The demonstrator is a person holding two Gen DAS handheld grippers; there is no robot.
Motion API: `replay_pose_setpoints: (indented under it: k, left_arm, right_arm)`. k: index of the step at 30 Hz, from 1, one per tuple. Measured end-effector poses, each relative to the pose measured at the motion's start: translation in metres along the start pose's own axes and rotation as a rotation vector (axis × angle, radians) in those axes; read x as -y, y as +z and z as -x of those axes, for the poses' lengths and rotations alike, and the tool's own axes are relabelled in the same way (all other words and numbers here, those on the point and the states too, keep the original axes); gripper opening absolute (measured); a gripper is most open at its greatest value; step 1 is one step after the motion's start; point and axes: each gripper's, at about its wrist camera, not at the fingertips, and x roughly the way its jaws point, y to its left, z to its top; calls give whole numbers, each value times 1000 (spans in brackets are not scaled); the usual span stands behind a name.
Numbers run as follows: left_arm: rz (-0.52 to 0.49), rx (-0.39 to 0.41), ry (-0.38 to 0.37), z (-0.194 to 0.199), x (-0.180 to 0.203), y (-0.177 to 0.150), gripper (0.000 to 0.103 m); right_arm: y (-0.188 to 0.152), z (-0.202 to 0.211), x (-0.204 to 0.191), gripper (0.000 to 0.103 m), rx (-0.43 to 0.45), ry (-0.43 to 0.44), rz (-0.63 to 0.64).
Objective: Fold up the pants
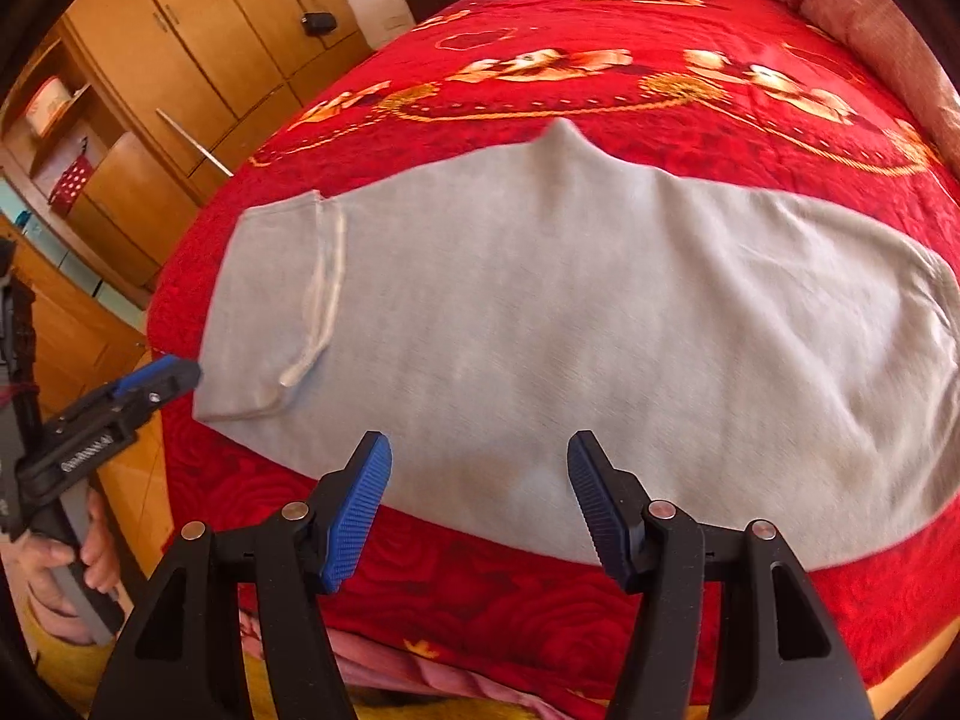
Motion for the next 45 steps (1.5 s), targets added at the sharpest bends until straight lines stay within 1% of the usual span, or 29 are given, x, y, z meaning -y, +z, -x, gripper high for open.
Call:
replay_pose_setpoints:
  k: [8, 13, 16, 21, 25, 31, 33, 35, 36, 38, 40, 42, 45]
  left_arm:
    - [4, -31, 10, -20, -6, -1, 50]
    - [21, -55, 11, -30, -12, -5, 50]
    - [29, -55, 3, -32, -15, -6, 52]
    - [15, -53, 12, -35, -14, -6, 54]
    - [7, -47, 16, -36, -12, -7, 54]
    - [14, -44, 6, -38, -14, -7, 55]
    - [15, -43, 3, -38, -15, -7, 55]
    - [16, -42, 1, -38, -16, -7, 55]
    - [16, -42, 1, -38, -16, -8, 55]
    - [17, -42, 1, -38, -15, -7, 55]
    - [13, -42, 5, -38, -15, -8, 55]
    - [6, -42, 12, -36, -14, -7, 55]
    - [8, -41, 8, -31, -15, -6, 55]
  right_arm:
    - [25, -18, -37, 63, -19, 102, 45]
    - [42, -40, -57, 63, -40, 141, 84]
    - [51, -55, -63, 63, -53, 149, 96]
    - [64, -80, -69, 63, -83, 155, 104]
    - [68, -87, -76, 67, -74, 174, 109]
    - [73, -99, -91, 67, -52, 194, 148]
    - [73, -100, -95, 63, -38, 194, 157]
    - [72, -100, -97, 42, -27, 185, 160]
    - [72, -101, -97, 38, -26, 188, 155]
    - [72, -100, -95, 21, -26, 207, 134]
    - [72, -95, -92, 12, -21, 223, 119]
    - [71, -87, -91, 9, -7, 241, 115]
    - [71, -70, -95, 8, 28, 265, 126]
